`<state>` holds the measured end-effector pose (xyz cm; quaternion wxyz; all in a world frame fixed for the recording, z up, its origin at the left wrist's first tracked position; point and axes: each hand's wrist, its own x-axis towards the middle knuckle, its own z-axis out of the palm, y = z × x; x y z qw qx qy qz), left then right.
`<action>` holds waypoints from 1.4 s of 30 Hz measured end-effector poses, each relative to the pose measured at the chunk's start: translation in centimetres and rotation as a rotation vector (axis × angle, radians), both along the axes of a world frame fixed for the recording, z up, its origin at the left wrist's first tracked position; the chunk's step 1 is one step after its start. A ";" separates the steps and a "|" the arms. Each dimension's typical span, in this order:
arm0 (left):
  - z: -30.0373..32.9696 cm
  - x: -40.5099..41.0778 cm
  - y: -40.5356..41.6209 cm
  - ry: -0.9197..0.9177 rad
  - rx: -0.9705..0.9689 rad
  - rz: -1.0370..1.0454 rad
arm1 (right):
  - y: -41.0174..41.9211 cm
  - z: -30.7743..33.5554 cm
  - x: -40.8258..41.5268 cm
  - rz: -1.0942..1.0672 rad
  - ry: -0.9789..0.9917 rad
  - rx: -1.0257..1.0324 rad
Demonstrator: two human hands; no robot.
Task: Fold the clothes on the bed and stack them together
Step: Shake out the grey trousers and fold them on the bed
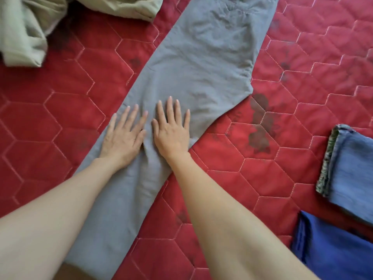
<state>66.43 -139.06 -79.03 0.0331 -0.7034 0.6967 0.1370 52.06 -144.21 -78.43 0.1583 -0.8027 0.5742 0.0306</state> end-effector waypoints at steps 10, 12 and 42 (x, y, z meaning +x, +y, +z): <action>0.3 2.8 6.8 -0.031 0.101 0.075 | 8.2 0.3 -10.7 -0.144 0.058 -0.001; 1.3 2.5 7.0 0.072 0.042 0.138 | 9.9 1.4 -9.5 -0.246 -0.087 0.079; 6.1 15.0 15.1 0.726 0.248 0.546 | 29.0 6.9 8.6 -1.204 -0.707 0.101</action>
